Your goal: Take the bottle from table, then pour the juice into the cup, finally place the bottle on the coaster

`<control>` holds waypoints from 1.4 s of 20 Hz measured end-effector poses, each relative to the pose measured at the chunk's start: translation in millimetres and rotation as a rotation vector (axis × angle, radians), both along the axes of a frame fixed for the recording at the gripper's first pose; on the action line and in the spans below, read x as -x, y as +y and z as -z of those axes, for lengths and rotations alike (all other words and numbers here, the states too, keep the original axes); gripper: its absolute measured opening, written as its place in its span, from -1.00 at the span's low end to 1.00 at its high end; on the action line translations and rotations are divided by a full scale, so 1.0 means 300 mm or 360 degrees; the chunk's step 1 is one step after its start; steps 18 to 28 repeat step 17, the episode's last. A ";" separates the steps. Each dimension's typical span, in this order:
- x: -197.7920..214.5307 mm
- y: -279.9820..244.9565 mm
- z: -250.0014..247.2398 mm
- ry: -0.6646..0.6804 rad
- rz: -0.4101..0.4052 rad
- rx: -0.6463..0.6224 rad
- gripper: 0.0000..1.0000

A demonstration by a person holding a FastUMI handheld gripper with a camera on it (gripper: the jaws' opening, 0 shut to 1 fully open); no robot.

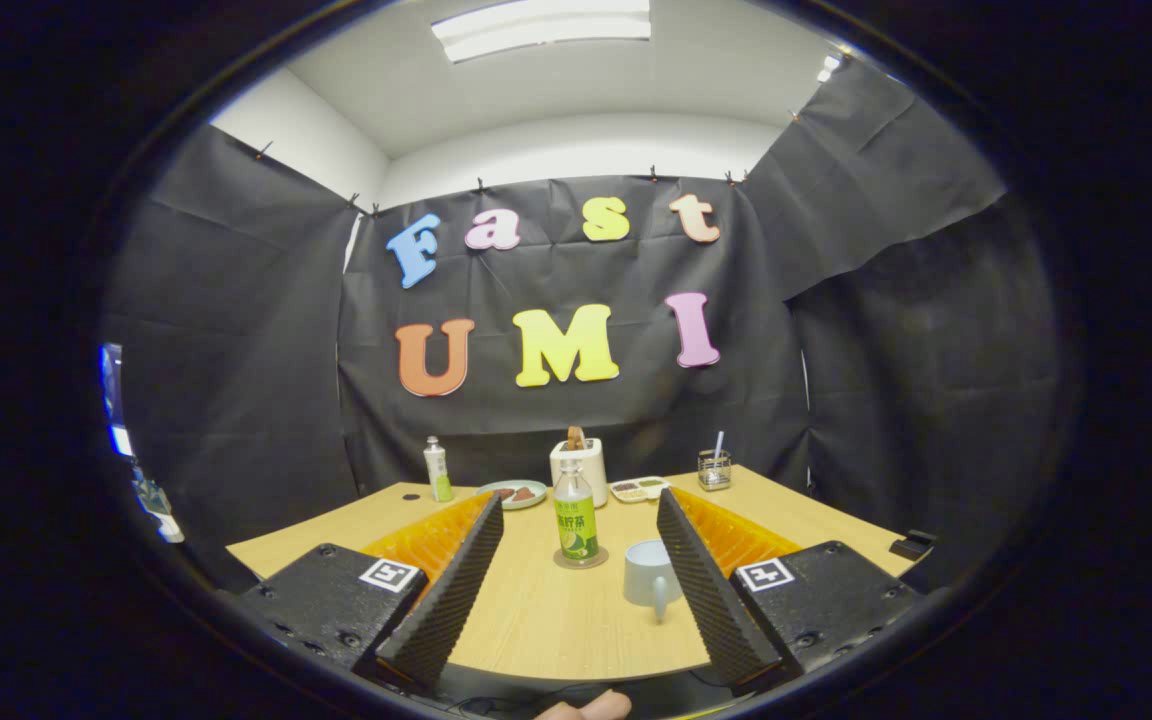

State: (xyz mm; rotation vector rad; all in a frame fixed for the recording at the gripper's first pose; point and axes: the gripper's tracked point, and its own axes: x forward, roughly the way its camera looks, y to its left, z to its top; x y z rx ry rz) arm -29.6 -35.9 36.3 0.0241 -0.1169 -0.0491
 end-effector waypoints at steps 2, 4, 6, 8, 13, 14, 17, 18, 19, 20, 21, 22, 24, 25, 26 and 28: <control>-0.003 -0.001 0.002 0.0002 -0.0005 -0.0011 0.99; -0.007 0.001 0.002 0.0004 -0.0010 -0.0016 0.99; -0.006 0.000 0.006 0.0007 -0.0013 -0.0020 0.99; -0.007 -0.001 0.012 0.0013 -0.0018 -0.0023 0.99; -0.015 0.008 0.024 0.0016 -0.0040 -0.0011 1.00; -0.015 0.010 0.018 0.0008 -0.0040 0.0005 1.00; -0.010 -0.041 0.021 0.0010 0.0084 0.0068 1.00; -0.010 -0.041 0.021 0.0010 0.0084 0.0068 1.00; -0.010 -0.041 0.021 0.0010 0.0084 0.0068 1.00; -0.010 -0.041 0.021 0.0010 0.0084 0.0068 1.00; -0.010 -0.041 0.021 0.0010 0.0084 0.0068 1.00; -0.010 -0.041 0.021 0.0010 0.0084 0.0068 1.00; -0.010 -0.041 0.021 0.0010 0.0084 0.0068 1.00; -0.010 -0.041 0.021 0.0010 0.0084 0.0068 1.00; -0.010 -0.041 0.021 0.0010 0.0084 0.0068 1.00; -0.010 -0.041 0.021 0.0010 0.0084 0.0068 1.00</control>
